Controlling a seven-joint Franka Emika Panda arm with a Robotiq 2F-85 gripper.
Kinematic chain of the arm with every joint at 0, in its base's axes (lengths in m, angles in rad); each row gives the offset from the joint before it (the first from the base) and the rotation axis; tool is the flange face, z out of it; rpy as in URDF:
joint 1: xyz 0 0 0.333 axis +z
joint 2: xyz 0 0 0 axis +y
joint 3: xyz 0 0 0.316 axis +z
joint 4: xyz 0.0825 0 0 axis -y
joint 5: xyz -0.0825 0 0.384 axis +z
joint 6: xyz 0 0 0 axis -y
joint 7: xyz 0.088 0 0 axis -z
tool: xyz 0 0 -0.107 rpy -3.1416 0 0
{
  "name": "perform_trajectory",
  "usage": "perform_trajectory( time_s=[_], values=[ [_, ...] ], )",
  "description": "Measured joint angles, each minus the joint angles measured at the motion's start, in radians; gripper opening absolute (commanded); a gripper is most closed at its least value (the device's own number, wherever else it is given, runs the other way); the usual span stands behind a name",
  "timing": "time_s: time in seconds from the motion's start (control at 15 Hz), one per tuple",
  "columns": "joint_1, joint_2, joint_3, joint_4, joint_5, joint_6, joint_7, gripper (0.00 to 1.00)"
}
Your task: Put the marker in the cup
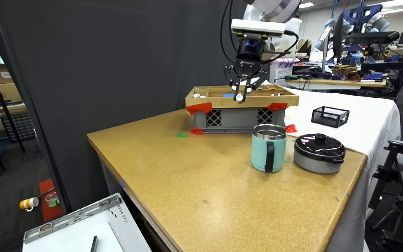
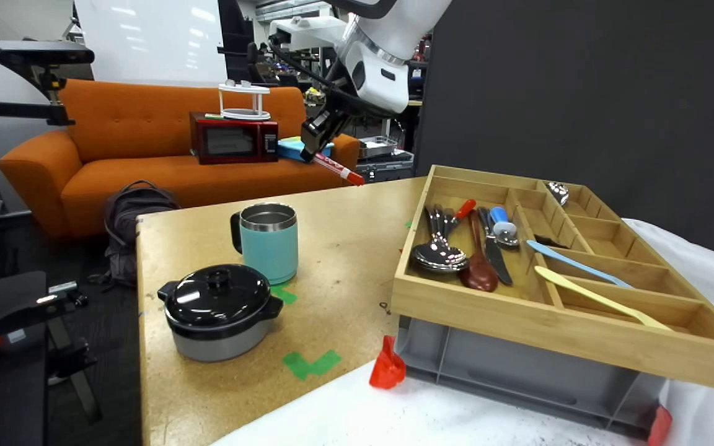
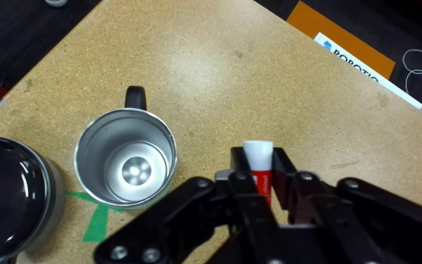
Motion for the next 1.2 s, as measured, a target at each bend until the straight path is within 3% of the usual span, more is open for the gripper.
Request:
perform_trajectory(
  time_s=[0.8,1.2],
  values=[
    [-0.059,-0.033,-0.091,-0.011,0.064,-0.497,-0.081,0.05],
    [-0.037,0.006,-0.085,-0.028,0.067,-0.595,-0.121,0.05]
  ],
)
